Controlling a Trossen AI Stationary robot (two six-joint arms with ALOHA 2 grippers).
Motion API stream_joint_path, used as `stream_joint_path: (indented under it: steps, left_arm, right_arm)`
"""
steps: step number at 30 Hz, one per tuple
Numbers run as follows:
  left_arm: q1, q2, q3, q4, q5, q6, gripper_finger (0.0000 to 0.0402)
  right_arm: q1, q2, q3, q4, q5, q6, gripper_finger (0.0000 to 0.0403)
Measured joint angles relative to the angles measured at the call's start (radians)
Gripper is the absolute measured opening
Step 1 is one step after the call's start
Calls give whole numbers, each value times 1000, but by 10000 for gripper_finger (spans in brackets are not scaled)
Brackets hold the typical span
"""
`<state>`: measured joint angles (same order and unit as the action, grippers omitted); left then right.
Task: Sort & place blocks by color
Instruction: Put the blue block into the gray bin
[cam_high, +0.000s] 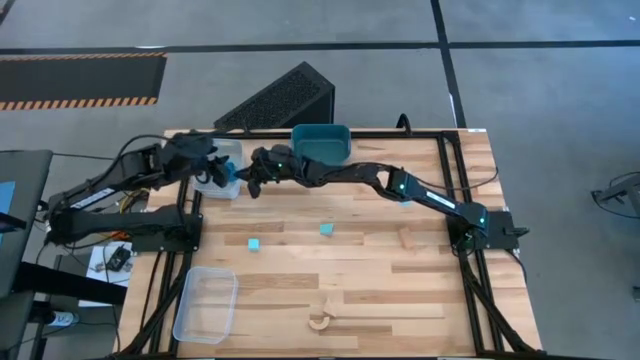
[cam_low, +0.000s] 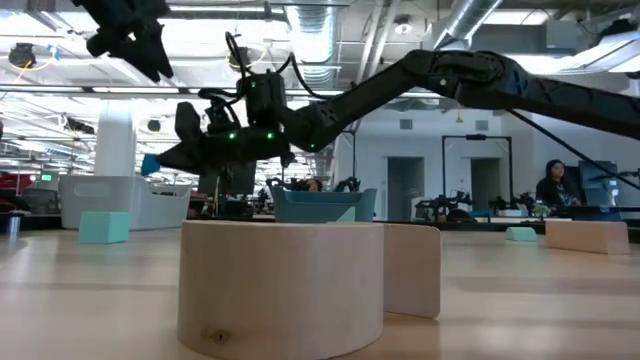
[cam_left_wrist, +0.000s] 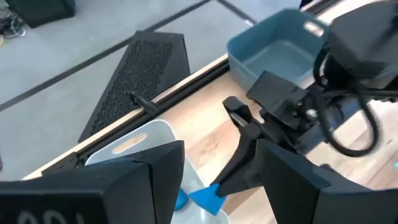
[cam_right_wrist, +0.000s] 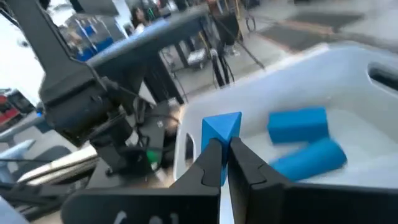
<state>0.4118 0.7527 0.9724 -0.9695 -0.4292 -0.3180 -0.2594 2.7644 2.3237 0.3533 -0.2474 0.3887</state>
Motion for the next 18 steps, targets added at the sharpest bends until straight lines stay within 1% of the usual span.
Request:
stream_joint_path:
  steps: [3, 7, 13, 15, 18]
  left_arm:
    - [8, 31, 0, 0, 4, 18, 190]
    - [19, 63, 0, 0, 17, 31, 190]
    - [35, 71, 0, 4, 16, 34, 190]
    - [40, 72, 0, 4, 16, 24, 190]
    - [50, 71, 0, 4, 16, 19, 190]
  right_arm:
    - [4, 9, 2, 2, -10, 3, 21]
    - [5, 9, 2, 13, 4, -37, 24]
    - [-10, 9, 2, 20, 14, -40, 29]
    - [-13, 9, 2, 24, 13, -25, 45]
    - [-20, 9, 2, 33, 12, -13, 91]
